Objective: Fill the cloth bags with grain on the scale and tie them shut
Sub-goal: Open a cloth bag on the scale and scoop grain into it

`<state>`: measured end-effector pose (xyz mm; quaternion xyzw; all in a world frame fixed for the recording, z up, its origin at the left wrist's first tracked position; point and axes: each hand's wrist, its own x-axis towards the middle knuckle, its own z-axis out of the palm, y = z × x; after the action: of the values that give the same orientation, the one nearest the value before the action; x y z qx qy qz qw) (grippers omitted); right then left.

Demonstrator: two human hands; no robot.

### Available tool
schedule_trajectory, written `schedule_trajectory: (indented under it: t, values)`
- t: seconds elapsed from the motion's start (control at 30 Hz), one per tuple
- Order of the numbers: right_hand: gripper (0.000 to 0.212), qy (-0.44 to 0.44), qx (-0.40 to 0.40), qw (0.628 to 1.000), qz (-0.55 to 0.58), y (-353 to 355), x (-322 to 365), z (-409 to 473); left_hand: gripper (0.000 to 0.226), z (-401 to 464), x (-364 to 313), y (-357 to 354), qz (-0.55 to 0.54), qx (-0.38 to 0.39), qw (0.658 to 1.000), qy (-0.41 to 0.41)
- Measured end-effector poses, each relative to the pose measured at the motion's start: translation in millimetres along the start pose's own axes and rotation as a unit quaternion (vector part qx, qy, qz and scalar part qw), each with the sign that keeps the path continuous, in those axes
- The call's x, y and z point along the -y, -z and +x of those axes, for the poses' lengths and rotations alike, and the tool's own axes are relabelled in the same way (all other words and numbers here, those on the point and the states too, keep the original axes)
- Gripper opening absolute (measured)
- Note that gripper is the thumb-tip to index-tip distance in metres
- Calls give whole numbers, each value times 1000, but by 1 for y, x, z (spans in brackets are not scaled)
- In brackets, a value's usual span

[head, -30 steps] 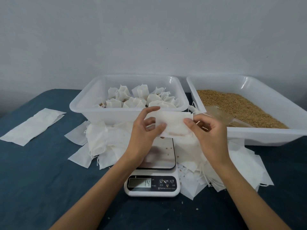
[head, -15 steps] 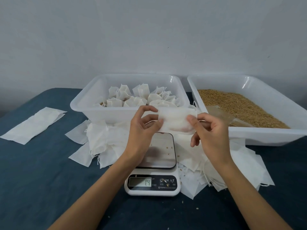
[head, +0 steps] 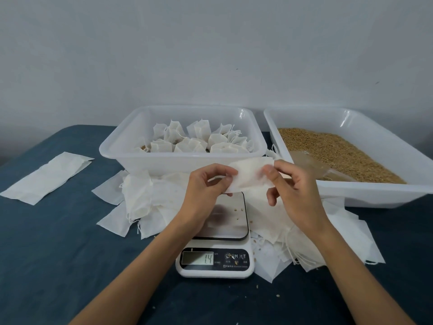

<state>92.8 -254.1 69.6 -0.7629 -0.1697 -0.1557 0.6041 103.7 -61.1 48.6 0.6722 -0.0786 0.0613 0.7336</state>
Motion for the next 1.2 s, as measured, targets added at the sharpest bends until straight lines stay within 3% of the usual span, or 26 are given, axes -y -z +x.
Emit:
schedule_trajectory:
  t: [0.27, 0.37, 0.47, 0.6, 0.7, 0.77, 0.9, 1.03, 1.2]
  values:
    - [32, -55, 143, 988, -5, 8, 17, 10, 17, -4, 0, -5, -14, 10, 1000, 1]
    - [36, -32, 163, 979, -115, 17, 31, 22, 21, -4, -2, -5, -22, -4, 1000, -2]
    - [36, 10, 180, 947, -267, 29, 50, 38, 29, -5, -2, -2, -33, -31, 999, 6]
    - [39, -9, 231, 920, -318, 37, 66, 61, 37, -7, -3, -5, 31, -18, 999, -36]
    - [38, -32, 266, 911, -313, 28, 72, 65, 79, -11, 2, -9, 106, 58, 990, -67]
    - [37, -45, 296, 912, -280, 18, 75, 63, 91, -15, 3, -12, 140, 85, 984, -70]
    - [64, -107, 351, 895, -254, 3, 87, 68, 59, -20, -2, -15, 146, 109, 980, -86]
    - [89, -197, 438, 837, -264, 1, 102, 78, 50, -23, -6, -15, 123, 124, 982, -77]
    - [94, -199, 474, 807, -291, -7, 109, 77, 27, -19, -3, -15, 79, 79, 990, -80]
